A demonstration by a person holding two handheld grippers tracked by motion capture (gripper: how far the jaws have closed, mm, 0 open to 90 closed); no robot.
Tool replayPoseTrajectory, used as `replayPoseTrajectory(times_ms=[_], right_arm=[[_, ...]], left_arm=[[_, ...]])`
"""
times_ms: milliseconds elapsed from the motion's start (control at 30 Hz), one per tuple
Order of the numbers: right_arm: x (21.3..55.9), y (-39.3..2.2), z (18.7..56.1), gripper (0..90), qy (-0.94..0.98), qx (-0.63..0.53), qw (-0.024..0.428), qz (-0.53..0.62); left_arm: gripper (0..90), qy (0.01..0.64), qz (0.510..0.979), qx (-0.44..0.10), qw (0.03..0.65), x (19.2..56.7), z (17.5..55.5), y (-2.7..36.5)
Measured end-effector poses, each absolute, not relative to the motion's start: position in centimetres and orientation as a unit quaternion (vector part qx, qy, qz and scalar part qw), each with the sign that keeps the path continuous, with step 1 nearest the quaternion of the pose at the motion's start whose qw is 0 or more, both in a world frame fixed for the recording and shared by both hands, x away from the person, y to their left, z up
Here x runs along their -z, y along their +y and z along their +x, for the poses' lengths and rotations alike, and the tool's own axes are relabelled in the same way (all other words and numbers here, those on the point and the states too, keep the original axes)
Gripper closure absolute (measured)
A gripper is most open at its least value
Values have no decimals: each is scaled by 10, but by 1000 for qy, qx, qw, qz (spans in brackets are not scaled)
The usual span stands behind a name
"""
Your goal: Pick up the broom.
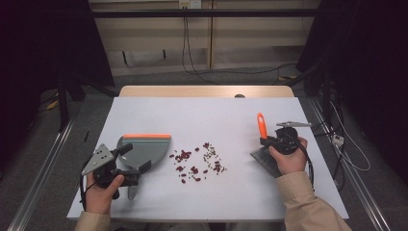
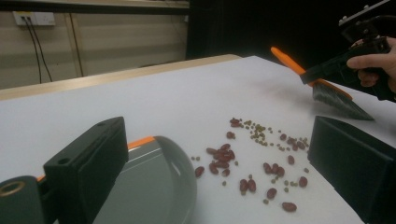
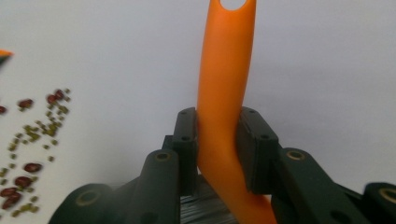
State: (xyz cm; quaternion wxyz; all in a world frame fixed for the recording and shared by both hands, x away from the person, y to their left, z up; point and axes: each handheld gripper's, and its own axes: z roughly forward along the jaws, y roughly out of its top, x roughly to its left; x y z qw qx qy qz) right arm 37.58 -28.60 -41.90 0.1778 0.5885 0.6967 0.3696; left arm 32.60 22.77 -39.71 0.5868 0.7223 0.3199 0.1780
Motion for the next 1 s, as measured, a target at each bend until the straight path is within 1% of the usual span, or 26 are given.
replayPoseTrajectory(times_ms=[67,133,300,533,733,1000], right_arm=[[409,-288,370,716,686,-396,185,581],[407,-289,369,717,683,-402,186,581],[400,-289,368,719,672,-438,175,571],[391,-274,369,721,667,-478,163,548],[383,-259,369,721,673,-492,166,527],[378,-259,367,721,661,-515,166,521]], left_arm=[[48,317,725,-176,586,395,327,223],[48,313,727,-173,587,394,329,218],[49,306,729,-167,588,390,331,208],[47,297,734,-161,589,382,332,194],[47,285,740,-155,589,378,332,181],[47,277,737,-148,598,374,334,167]])
